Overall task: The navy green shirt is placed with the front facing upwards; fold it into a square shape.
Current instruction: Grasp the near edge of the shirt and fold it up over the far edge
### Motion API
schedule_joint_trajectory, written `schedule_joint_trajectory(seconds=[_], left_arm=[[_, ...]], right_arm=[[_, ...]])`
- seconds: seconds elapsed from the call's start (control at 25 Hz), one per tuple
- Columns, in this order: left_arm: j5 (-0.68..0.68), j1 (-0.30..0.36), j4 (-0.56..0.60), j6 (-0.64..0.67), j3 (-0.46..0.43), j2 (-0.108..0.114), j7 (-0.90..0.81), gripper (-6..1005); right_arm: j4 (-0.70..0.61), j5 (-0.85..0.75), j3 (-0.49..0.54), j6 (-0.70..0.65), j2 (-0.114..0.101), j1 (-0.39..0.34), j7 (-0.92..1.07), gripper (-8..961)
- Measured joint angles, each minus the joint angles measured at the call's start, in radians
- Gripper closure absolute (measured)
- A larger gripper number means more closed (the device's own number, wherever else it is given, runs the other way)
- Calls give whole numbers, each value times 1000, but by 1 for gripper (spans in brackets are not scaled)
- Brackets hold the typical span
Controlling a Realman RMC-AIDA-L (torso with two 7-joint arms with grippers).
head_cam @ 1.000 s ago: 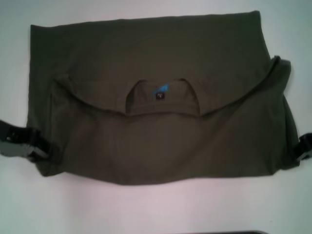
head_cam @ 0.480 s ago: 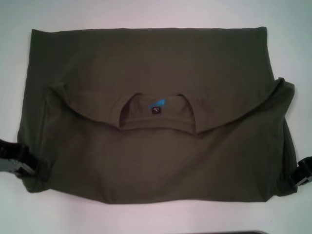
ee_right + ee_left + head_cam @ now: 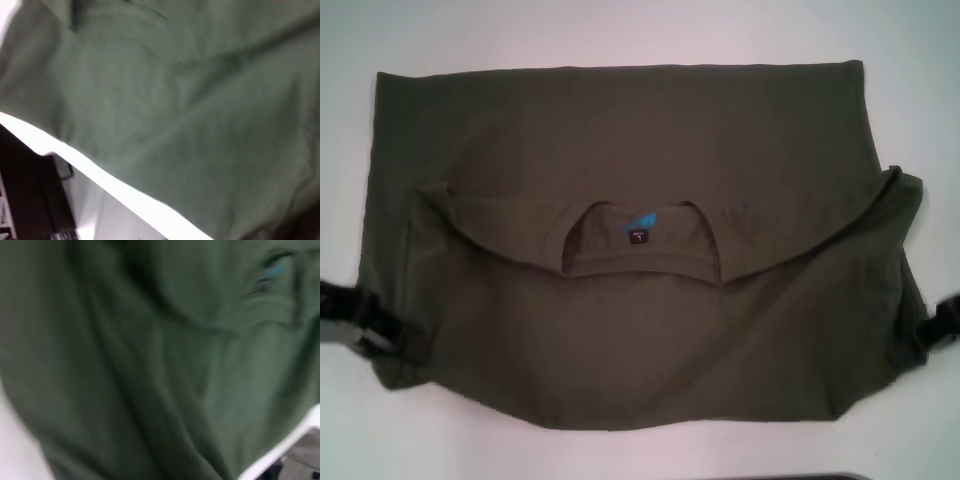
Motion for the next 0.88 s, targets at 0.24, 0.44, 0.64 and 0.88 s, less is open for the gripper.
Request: schedule_joint_trajectory(seconds=[0.24,0.44,0.64,0.88], left_arm=[[-55,-78,7,-3,-61,39,-4,906],[-43,-167,32,-129,-60,48,-82,906],[-30,-232,66,-261,-53,51,-136,907],[0,-271,115,-462,-23,45,-221,907]], right_arm=[[1,127,20,-4,-76,78,9,930],[12,157,77,48,-127,153,22,929],[31,153,92,147,-147,197,41,929],[27,151,96,292,-151,195,72,929]])
